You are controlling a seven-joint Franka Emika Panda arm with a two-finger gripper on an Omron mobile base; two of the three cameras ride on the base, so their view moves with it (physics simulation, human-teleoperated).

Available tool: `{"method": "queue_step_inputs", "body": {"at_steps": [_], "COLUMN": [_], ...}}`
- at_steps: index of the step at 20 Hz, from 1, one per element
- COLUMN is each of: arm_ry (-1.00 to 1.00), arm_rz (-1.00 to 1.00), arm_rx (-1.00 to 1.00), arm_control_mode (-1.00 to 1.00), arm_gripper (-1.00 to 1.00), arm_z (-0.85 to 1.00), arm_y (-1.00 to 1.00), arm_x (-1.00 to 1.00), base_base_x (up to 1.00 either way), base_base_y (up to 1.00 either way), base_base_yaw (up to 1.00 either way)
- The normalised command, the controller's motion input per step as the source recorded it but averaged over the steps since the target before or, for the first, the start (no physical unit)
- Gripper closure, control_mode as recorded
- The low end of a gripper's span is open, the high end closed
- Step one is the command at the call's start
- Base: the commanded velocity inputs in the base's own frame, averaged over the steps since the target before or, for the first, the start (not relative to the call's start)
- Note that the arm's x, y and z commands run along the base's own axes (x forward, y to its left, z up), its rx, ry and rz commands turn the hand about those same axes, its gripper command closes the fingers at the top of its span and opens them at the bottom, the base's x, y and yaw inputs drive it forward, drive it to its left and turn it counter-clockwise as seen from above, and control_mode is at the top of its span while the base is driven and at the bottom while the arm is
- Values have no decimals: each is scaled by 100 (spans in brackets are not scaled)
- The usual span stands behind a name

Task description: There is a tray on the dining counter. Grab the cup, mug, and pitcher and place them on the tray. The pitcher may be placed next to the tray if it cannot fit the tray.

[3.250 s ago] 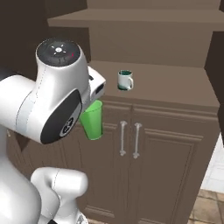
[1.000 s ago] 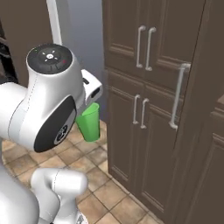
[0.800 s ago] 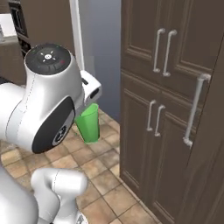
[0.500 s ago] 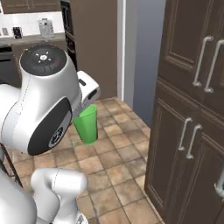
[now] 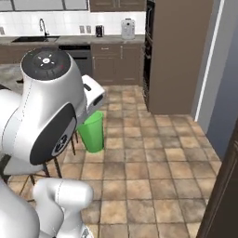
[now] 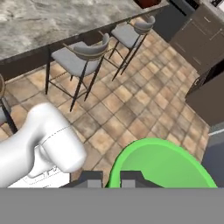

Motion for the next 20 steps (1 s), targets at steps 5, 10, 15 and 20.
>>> {"method": "queue_step_inputs", "body": {"at_steps": [5,10,15,20], "arm_ry": [0,0,0,0], "arm_rz": [0,0,0,0], "arm_rx": [0,0,0,0], "arm_control_mode": [100,100,100,100], "arm_gripper": [100,100,100,100], "arm_z": [0,0,0,0], "arm_y": [0,0,0,0], "arm_x": [0,0,0,0], "base_base_x": [76,100,100,100], "base_base_y": [-42,-39,42,59], "base_base_yaw": [37,8,0,4]}}
